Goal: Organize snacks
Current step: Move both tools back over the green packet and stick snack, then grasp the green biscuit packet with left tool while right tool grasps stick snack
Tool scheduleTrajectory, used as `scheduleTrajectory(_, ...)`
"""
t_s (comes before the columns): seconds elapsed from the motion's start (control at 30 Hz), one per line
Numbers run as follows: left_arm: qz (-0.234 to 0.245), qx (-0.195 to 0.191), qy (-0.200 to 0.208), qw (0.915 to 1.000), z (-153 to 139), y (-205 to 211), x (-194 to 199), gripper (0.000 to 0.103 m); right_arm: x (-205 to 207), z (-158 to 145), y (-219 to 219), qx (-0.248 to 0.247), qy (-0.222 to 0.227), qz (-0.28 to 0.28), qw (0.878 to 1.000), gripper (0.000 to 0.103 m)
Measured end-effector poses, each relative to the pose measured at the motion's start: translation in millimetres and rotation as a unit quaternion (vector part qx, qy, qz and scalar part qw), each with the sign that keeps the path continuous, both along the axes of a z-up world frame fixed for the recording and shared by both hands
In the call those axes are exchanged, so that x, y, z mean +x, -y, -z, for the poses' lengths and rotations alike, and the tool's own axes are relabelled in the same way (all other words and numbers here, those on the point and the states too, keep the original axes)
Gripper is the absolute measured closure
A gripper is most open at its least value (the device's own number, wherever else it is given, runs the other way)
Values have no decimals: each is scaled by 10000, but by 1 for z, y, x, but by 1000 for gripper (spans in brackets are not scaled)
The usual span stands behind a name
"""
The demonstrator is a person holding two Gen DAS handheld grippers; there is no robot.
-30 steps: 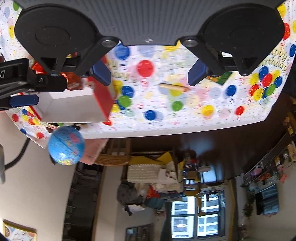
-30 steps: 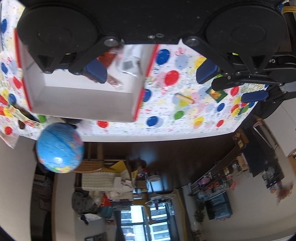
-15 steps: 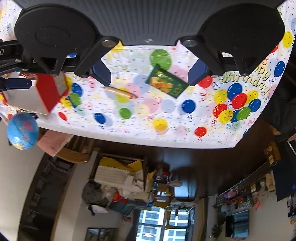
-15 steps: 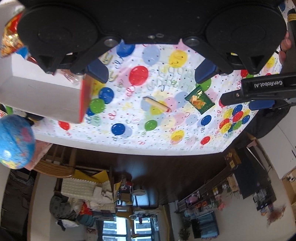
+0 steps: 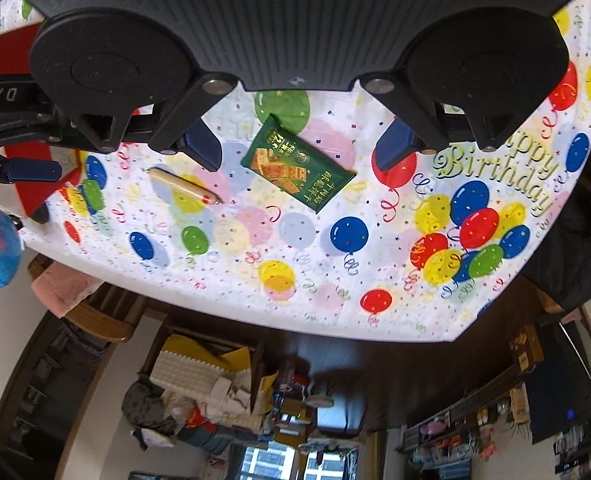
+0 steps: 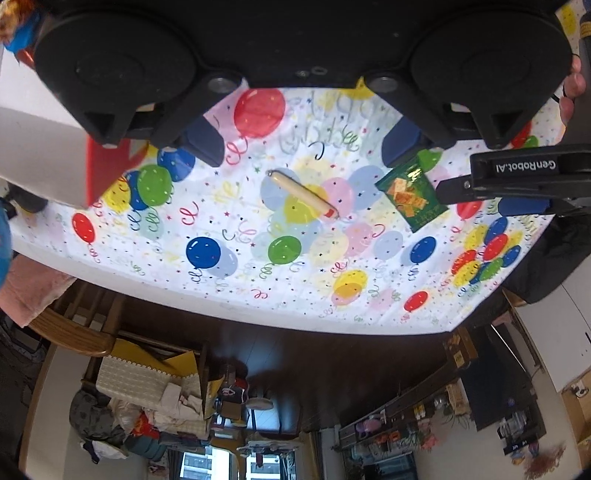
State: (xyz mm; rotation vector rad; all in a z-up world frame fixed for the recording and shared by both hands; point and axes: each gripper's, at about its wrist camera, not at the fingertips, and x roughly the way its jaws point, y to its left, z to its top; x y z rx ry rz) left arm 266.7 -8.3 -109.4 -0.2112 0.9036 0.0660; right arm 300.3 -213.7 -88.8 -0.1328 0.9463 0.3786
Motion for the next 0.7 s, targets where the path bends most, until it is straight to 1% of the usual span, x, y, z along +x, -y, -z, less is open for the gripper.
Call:
scheduleTrajectory(0.2, -79, 93, -236, 9996, 21, 3, 22, 13, 28, 26, -12, -299, -117, -123, 9994, 25)
scheduleTrajectory(0.27, -132, 51, -288, 9995, 26, 2, 29, 13, 36, 33, -15, -369, -164, -158, 9991, 26)
scheduleTrajectory(0.33, -179, 117, -333, 9992, 30, 3, 35, 13, 43, 39, -19, -393, -188, -242, 9988, 29)
scheduleTrajectory(0.37, -210, 125, -357, 9991, 32, 4, 38, 16, 45, 41, -21, -424, -196, -293, 9985, 29)
scheduleTrajectory(0.4, -246, 109, -392, 9989, 34, 4, 41, 19, 49, 43, -23, -461, -206, -331, 9982, 31)
scheduleTrajectory(0.43, -291, 88, -440, 9986, 36, 3, 45, 23, 51, 46, -26, -486, -214, -374, 9979, 34)
scheduleTrajectory(0.53, -451, 39, -553, 9974, 41, 3, 53, 24, 58, 52, -31, -553, -230, -483, 9970, 42)
scheduleTrajectory(0.6, -571, -7, -631, 9964, 44, 3, 58, 24, 63, 55, -35, -606, -206, -550, 9964, 45)
scheduleTrajectory(0.7, -757, 50, -702, 9946, 45, 4, 64, 24, 67, 60, -39, -673, -177, -647, 9955, 46)
